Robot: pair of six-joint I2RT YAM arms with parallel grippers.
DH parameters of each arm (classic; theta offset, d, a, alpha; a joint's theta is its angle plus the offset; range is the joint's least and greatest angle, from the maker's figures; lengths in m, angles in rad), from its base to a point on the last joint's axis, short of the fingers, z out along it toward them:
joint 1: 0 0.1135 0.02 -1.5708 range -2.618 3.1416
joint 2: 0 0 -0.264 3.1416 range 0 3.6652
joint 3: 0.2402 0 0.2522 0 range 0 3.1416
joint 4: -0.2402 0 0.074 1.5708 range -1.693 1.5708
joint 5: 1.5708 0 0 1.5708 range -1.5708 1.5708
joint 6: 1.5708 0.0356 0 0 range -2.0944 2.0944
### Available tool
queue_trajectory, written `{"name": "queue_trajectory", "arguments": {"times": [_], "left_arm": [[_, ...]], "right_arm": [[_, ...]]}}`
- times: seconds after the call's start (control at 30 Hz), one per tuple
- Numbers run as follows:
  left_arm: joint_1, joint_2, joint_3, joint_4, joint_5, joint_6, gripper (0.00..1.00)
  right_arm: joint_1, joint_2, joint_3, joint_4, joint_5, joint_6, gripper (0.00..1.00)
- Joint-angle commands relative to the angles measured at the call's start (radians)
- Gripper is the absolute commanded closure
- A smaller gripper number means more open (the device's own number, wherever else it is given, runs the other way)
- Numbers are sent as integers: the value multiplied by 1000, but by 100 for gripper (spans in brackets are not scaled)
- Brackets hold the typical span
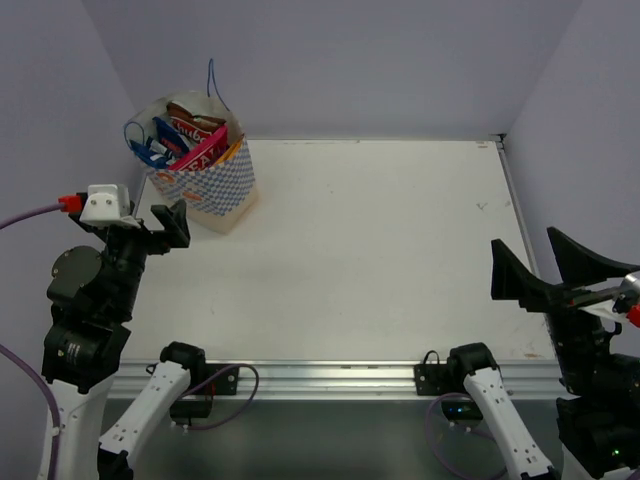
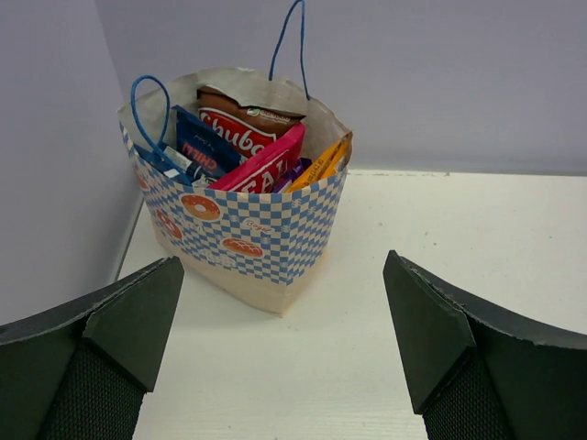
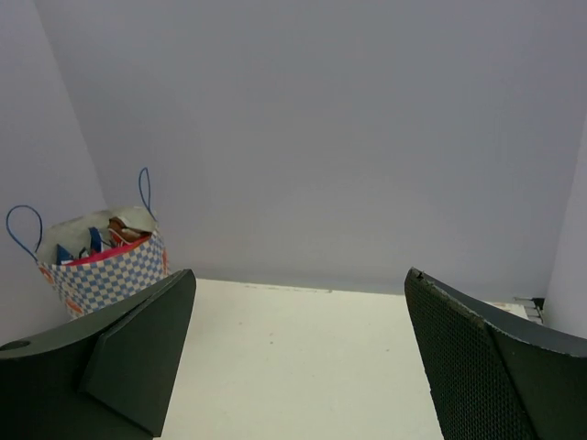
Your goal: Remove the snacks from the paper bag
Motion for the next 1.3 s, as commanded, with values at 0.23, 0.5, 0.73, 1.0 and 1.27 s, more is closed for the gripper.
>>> {"name": "queue_trajectory", "arguments": {"times": [0.23,0.5,0.73,1.0,1.27], "left_arm": [[-7,-1,-2,0,35,6,0],[-7,294,99,-14,140,52,0],[-5,619,217,130,105,63,0],[72,972,416,113,166,72,11],[76,1072,479,-6,266,120,44]], "right_arm": [[5,-20,-26,7,-51,34,1],[4,91,-38,-54,-275,63,1],[4,172,-95,-77,-400,80,1],[4,175,-178,-36,-456,112,1],[4,181,-214,-28,-459,98,1]]}}
